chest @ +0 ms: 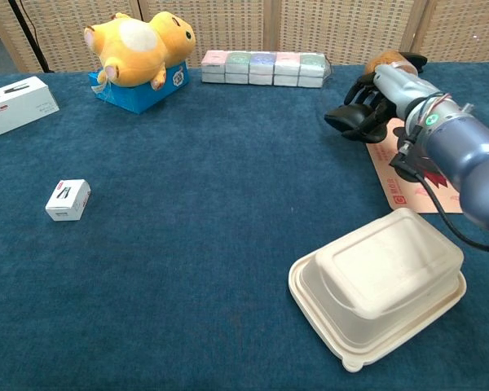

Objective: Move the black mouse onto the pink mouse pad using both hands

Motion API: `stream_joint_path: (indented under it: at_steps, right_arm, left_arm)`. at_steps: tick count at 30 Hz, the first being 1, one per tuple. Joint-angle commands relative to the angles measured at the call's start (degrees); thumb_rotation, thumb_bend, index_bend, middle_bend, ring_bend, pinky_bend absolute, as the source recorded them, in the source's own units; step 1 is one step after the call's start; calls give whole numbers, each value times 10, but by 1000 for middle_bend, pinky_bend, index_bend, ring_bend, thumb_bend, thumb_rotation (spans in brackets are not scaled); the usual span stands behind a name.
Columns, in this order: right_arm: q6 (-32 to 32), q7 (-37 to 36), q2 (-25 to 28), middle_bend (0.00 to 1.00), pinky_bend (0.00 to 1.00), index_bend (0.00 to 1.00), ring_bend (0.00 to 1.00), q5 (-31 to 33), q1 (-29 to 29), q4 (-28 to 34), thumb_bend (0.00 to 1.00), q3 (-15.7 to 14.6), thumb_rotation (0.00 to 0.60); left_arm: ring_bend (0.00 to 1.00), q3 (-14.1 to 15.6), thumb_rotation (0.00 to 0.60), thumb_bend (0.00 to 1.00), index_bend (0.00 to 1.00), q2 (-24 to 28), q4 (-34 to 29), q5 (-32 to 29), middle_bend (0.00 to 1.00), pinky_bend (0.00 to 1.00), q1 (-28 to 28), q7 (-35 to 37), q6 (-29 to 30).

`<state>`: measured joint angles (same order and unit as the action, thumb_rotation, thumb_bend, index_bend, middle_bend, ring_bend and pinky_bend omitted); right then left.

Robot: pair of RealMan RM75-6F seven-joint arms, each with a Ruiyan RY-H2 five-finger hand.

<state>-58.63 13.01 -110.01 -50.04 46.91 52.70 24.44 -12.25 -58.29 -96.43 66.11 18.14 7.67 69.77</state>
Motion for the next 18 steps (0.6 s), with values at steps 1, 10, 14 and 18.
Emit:
stream_joint_path:
  at_steps: [1, 10, 14, 18]
  right_arm:
    - [-26, -1, 12, 426, 444, 404, 345, 1, -18, 12, 649, 9, 600]
    - [-81, 27, 24, 433, 444, 414, 346, 59, -75, 36, 787, 31, 600]
    - [-107, 42, 16, 433, 444, 414, 346, 82, -89, 43, 801, 43, 600]
    - [-117, 51, -2, 435, 444, 415, 347, 95, -88, 29, 845, 53, 600]
  left_arm:
    - [0, 1, 600, 47, 0, 0, -1, 1, 0, 0, 0, 0, -1]
    - [0, 3, 600, 47, 0, 1, -4, 11, 0, 0, 0, 2, -5]
    - [0, 5, 600, 46, 0, 2, -5, 15, 0, 0, 0, 3, -7]
    - [0, 6, 600, 47, 0, 3, -6, 18, 0, 0, 2, 6, -11]
